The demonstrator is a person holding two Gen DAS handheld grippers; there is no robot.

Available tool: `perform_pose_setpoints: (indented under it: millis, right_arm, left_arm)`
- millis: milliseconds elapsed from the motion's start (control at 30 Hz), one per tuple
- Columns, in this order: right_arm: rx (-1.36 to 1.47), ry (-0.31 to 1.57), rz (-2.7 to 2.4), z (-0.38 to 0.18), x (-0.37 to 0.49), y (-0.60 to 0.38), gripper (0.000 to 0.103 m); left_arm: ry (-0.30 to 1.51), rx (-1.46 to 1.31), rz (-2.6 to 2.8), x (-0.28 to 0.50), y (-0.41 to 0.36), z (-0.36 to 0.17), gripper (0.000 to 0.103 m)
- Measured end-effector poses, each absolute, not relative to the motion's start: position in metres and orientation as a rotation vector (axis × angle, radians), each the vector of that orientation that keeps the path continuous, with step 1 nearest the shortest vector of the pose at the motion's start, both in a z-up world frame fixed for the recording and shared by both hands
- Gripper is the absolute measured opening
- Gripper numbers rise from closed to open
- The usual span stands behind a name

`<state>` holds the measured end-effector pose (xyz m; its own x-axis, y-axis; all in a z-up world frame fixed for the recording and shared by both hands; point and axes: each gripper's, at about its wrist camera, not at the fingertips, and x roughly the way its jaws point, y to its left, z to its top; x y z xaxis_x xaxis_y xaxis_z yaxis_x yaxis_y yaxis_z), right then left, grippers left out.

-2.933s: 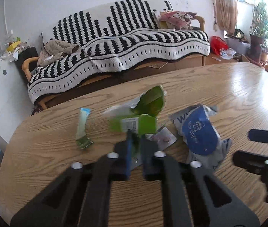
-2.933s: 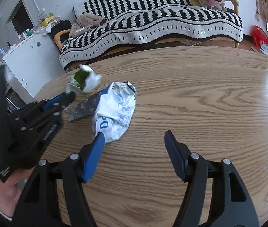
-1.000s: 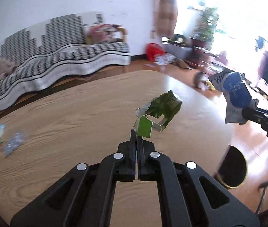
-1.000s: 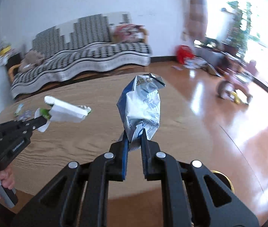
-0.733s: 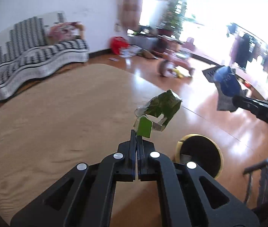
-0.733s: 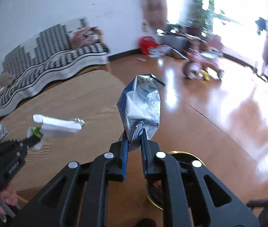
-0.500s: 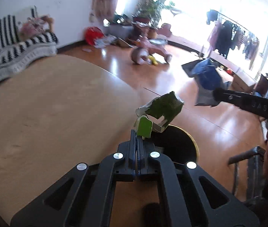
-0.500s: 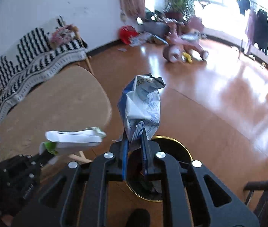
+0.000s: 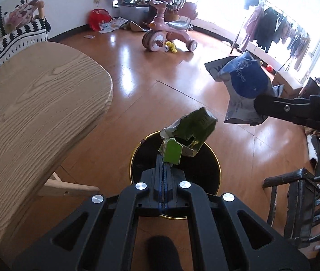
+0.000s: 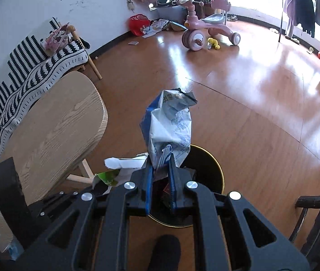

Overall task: Collect trash
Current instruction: 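Carry box and wrapper to the bin and open both tools over it, then grasp the green tube with the left tool while the right tool grasps the blister pack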

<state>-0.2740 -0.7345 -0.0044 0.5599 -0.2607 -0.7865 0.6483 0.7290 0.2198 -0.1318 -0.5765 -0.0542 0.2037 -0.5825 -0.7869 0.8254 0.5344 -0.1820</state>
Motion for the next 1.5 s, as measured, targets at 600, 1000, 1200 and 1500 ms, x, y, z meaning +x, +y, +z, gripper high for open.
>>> perform_pose_setpoints:
  millis: [600,1000,1200,1500]
  right_arm:
    - [0.474,0.802,-0.614,-0.001,-0.269,-0.729,0.07]
    - [0.376,0.796,-0.487,0.016,-0.191,-0.655,0.07]
    - [0.294,0.78,-0.349,0.032,-0.111,-0.564,0.072]
    - [0.121,0.809,-0.08,0.027,0.005,-0.374,0.077]
  left_arm:
    - [0.97,0.257,-0.99,-0.123,-0.58,-0.058,0.076]
    - [0.879,0.198,-0.828,-0.065,-0.461,-0.014,0.091]
    - [0.822,0.157,-0.634,-0.016,-0.336,0.009,0.092]
    - [0.826,0.027,-0.262,0.059,-0.113,0.017,0.092]
